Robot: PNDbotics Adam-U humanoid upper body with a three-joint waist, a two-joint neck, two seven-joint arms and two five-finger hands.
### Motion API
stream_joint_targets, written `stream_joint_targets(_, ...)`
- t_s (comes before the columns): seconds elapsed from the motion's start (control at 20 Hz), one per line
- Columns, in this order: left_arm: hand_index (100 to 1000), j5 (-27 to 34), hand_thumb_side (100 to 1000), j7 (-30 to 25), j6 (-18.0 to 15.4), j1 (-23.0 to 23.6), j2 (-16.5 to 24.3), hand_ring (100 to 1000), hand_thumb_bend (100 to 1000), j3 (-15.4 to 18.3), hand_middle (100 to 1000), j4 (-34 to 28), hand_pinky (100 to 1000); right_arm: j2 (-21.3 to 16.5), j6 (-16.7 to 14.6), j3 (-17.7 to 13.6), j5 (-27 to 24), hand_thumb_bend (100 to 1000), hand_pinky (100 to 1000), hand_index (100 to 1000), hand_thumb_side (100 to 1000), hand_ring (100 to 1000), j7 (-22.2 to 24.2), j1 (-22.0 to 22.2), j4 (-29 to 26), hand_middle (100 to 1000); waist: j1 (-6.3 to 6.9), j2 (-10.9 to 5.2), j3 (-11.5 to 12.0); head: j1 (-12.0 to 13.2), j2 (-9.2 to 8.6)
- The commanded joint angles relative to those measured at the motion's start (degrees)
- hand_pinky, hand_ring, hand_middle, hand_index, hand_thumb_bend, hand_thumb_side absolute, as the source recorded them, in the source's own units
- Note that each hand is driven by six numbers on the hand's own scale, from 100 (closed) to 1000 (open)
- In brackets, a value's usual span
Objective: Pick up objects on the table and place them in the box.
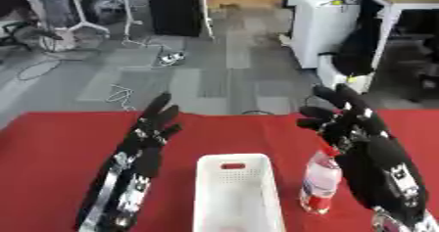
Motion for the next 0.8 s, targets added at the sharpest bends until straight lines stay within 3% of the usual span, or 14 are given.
stream_joint_targets(0.05,897,-0.3,806,0.31,0.04,-0.23,0.52,1000,100,0.43,1000,-0.82,919,-0.76,-0.33,-1.06,0.6,312,851,1000,758,864,-0.83,-0.56,-0.61,948,-0.04,-1.32,-0.35,-1.66,-1.1)
stream_joint_targets(0.45,892,-0.61,809,0.17,0.07,0.4,0.72,1000,100,0.6,1000,-0.66,921,-3.41,-2.68,-5.12,4.6,415,874,1000,843,883,-0.89,-0.95,2.42,974,-0.18,-1.42,-1.84,-4.21,-1.99)
stream_joint_targets(0.8,890,-0.75,812,-0.23,0.03,1.04,0.73,1000,100,0.48,1000,-0.47,923,-6.1,-3.76,-6.82,2.49,465,887,1000,881,900,0.69,-3.05,6.28,980,-0.09,-1.36,-2.35,-5.99,-2.83)
